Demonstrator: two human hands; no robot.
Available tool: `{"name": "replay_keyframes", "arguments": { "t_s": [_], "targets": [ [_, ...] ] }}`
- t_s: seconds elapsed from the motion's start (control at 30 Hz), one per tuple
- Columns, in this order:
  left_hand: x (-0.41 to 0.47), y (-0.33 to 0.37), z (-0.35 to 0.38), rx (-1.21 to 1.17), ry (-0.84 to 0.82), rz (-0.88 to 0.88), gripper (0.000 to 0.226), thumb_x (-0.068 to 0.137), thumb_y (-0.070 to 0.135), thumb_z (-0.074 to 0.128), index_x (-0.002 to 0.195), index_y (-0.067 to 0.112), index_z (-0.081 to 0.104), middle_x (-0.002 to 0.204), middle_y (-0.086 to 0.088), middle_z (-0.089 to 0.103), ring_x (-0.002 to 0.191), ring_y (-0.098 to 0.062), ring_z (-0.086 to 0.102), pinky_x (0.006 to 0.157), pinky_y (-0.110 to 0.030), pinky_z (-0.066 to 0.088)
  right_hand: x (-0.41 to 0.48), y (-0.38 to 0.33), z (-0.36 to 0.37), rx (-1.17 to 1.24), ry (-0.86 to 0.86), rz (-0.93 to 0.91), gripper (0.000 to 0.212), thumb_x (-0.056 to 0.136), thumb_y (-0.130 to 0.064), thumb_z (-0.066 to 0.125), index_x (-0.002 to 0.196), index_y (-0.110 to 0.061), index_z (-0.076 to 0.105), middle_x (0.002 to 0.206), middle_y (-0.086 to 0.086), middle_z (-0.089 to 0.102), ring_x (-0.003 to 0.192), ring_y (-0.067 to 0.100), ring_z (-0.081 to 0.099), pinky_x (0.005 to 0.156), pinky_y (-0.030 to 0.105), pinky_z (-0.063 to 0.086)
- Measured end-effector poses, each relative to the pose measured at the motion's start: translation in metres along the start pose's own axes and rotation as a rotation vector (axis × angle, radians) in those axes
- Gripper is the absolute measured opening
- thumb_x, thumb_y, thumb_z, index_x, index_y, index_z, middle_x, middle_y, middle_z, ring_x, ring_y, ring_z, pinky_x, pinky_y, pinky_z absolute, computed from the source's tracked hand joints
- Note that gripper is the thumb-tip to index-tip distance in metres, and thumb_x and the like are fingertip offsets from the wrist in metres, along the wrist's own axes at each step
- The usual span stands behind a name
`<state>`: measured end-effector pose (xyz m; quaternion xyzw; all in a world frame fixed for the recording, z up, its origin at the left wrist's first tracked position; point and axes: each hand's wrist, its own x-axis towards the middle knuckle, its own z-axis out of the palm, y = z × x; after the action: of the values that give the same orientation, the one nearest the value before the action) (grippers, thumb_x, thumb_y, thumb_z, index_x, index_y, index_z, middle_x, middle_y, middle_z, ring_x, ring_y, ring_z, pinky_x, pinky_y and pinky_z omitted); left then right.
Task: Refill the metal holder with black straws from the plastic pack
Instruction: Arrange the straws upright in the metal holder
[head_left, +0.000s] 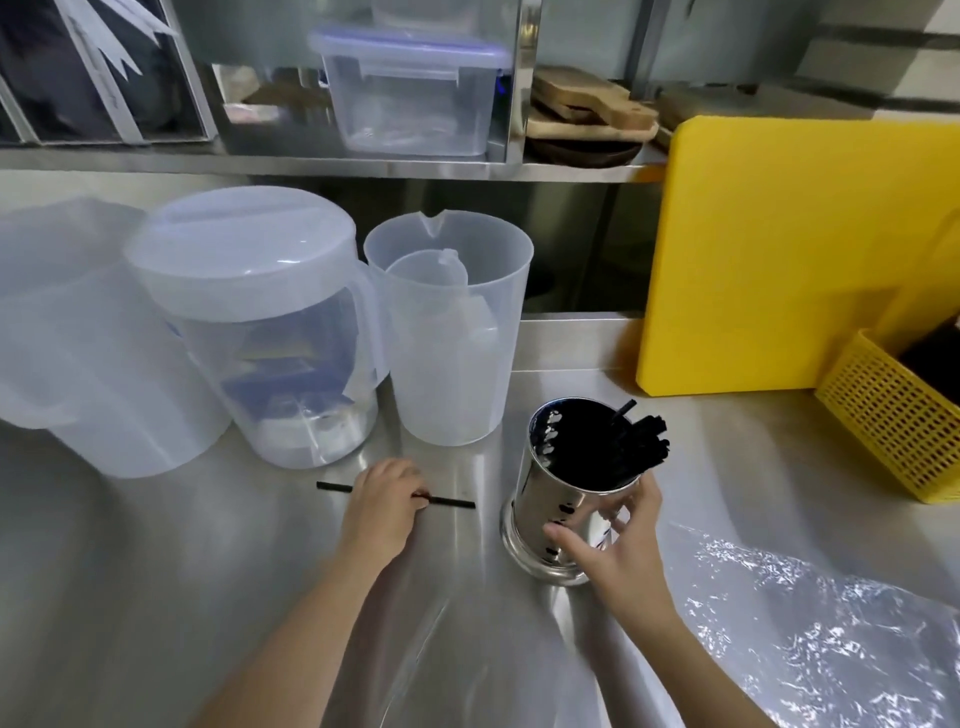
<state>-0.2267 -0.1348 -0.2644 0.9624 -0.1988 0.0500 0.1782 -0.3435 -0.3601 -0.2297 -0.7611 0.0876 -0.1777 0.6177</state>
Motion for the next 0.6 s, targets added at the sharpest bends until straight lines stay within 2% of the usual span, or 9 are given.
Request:
{"name": "replay_keyframes", "arguments": {
  "t_s": [0.13,0.2,0.27,0.3,0.37,0.4,0.47,0.53,0.6],
  "targets": [
    [0.001,-0.005,0.006,0.025,-0.029,-0.03,0.012,0.09,0.02,0.055,0.095,0.015,0.064,0.113,0.002,0.059,0.118,-0.02,0.046,0.097,-0.027,0.024,-0.001,0.001,0.001,-0.01,0.008,-0.015,0.088,0.061,-0.006,0.082,0.126,-0.026,0.027,0.082,-0.022,0.06,0.104,0.02,0.053,0.093,0.018,0.036],
    [-0.003,-0.004,0.005,0.041,-0.05,-0.01,0.006,0.089,0.021,0.057,0.091,0.017,0.061,0.105,0.003,0.06,0.113,-0.019,0.046,0.091,-0.023,0.022,0.0,-0.001,0.0,-0.026,-0.001,-0.032,0.084,0.06,-0.011,0.082,0.118,-0.039,0.029,0.082,-0.018,0.06,0.099,0.013,0.054,0.095,0.013,0.037],
    [-0.005,-0.002,0.003,0.029,0.016,0.002,0.011,0.078,0.019,0.07,0.079,0.019,0.059,0.086,0.005,0.064,0.095,-0.017,0.053,0.08,-0.024,0.023,0.001,-0.002,0.0,-0.034,-0.002,-0.036,0.083,0.057,-0.021,0.081,0.116,-0.047,0.029,0.084,-0.01,0.059,0.099,0.009,0.055,0.094,0.005,0.034],
    [-0.006,-0.002,0.001,0.044,0.054,0.008,0.012,0.078,0.017,0.071,0.077,0.019,0.059,0.081,0.005,0.064,0.09,-0.018,0.056,0.076,-0.024,0.023,0.001,-0.002,0.0,-0.022,-0.004,-0.026,0.084,0.055,-0.025,0.081,0.117,-0.048,0.029,0.087,-0.007,0.058,0.1,0.008,0.055,0.094,0.006,0.035],
    [-0.005,0.004,-0.01,-0.022,0.07,-0.008,0.002,0.088,0.016,0.058,0.087,0.016,0.061,0.089,0.001,0.066,0.093,-0.023,0.057,0.074,-0.022,0.02,0.002,-0.002,0.0,-0.005,-0.022,-0.017,0.084,0.054,-0.03,0.081,0.118,-0.045,0.029,0.087,-0.008,0.058,0.1,0.006,0.055,0.098,0.015,0.037],
    [-0.005,0.007,-0.017,-0.063,0.08,-0.017,0.008,0.091,0.016,0.053,0.092,0.015,0.061,0.093,0.0,0.067,0.095,-0.025,0.056,0.074,-0.021,0.021,0.002,-0.002,-0.001,-0.01,-0.032,-0.013,0.081,0.054,-0.029,0.08,0.117,-0.043,0.03,0.083,-0.011,0.059,0.099,0.005,0.055,0.097,0.02,0.038],
    [-0.003,0.014,-0.032,-0.178,0.147,-0.02,0.013,0.092,0.014,0.052,0.1,0.012,0.062,0.097,-0.004,0.068,0.094,-0.026,0.058,0.078,-0.026,0.033,0.001,-0.001,-0.002,-0.016,-0.041,-0.017,0.077,0.055,-0.026,0.081,0.113,-0.041,0.032,0.082,-0.01,0.059,0.1,0.008,0.056,0.097,0.023,0.037],
    [-0.002,0.027,-0.056,-0.382,0.22,-0.055,0.02,0.091,0.009,0.051,0.108,0.009,0.062,0.1,-0.006,0.068,0.095,-0.015,0.061,0.083,-0.026,0.042,0.002,0.0,-0.004,0.003,-0.038,0.001,0.08,0.055,-0.027,0.082,0.116,-0.04,0.032,0.092,0.002,0.059,0.104,0.013,0.057,0.096,0.023,0.037],
    [-0.002,0.043,-0.08,-0.539,0.305,-0.053,0.024,0.092,0.002,0.046,0.109,0.009,0.062,0.091,-0.002,0.065,0.086,0.009,0.058,0.08,-0.011,0.04,0.001,-0.002,-0.005,0.01,-0.052,0.001,0.08,0.056,-0.027,0.082,0.117,-0.042,0.031,0.091,0.005,0.061,0.105,0.01,0.055,0.097,0.023,0.037]
  ]
}}
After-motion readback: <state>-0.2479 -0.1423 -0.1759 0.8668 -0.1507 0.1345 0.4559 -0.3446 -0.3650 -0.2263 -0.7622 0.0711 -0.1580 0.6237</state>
